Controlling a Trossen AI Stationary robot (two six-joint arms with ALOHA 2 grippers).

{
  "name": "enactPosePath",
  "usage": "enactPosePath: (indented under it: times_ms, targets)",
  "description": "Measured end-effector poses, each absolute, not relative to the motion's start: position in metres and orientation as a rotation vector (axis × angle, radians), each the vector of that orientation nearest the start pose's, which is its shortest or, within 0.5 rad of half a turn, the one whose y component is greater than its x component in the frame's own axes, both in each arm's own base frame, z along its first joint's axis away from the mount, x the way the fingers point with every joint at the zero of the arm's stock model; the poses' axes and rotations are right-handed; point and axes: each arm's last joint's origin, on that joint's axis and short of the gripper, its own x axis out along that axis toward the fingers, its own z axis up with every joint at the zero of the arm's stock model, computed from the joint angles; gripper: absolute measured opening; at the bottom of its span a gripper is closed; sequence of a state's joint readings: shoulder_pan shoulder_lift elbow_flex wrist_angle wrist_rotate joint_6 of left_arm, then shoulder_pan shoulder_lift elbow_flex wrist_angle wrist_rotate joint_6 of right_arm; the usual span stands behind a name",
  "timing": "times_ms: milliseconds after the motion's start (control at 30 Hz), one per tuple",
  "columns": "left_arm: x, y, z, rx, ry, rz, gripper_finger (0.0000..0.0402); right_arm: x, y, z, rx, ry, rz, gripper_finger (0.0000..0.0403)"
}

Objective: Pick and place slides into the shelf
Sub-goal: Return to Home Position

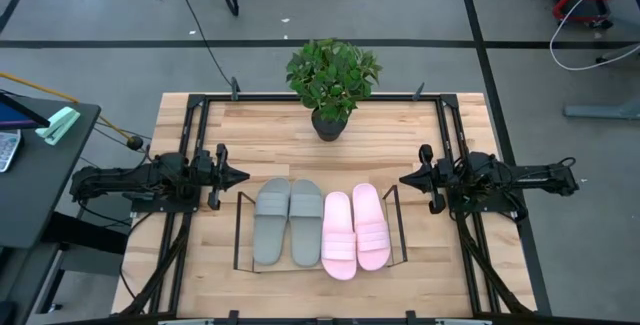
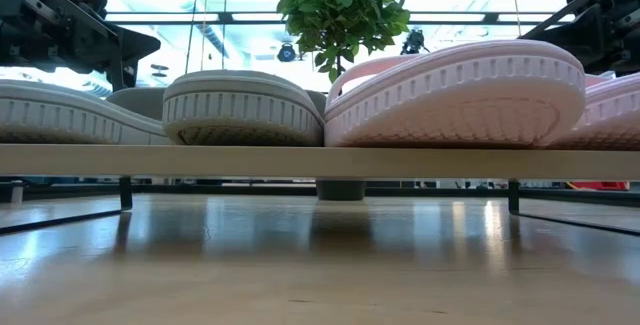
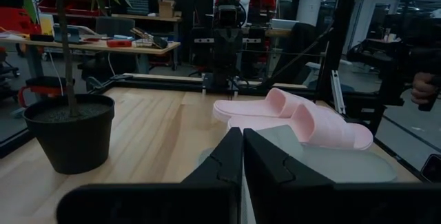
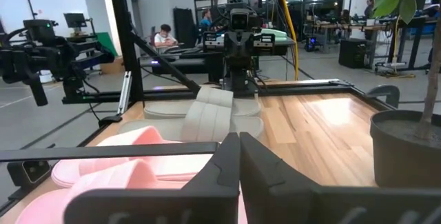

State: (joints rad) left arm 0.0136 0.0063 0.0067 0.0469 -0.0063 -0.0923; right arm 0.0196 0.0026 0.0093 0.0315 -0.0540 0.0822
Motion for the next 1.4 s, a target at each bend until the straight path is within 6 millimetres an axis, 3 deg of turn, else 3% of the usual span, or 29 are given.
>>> enactPosePath:
  times_ms: [433,900,1400]
  targets:
    - [0.0975,0.0015,0.1700,-0.092,-0.049,0.018,0.0036,0.0972,0.0035,0.1693,0.108,-0.033,0.076,0.0013]
    - [0.0976,0.0015,0.1698,-0.092,-0.048,0.018,0.0018,0.0972,0.0035,0.1693,0.110,-0.033,0.076,0.0027]
    - [0.0976,0.0015,0.1698,-0.092,-0.048,0.018,0.0034,0.0972,0.0035,0.1693,0.111,-0.033,0.075,0.0028]
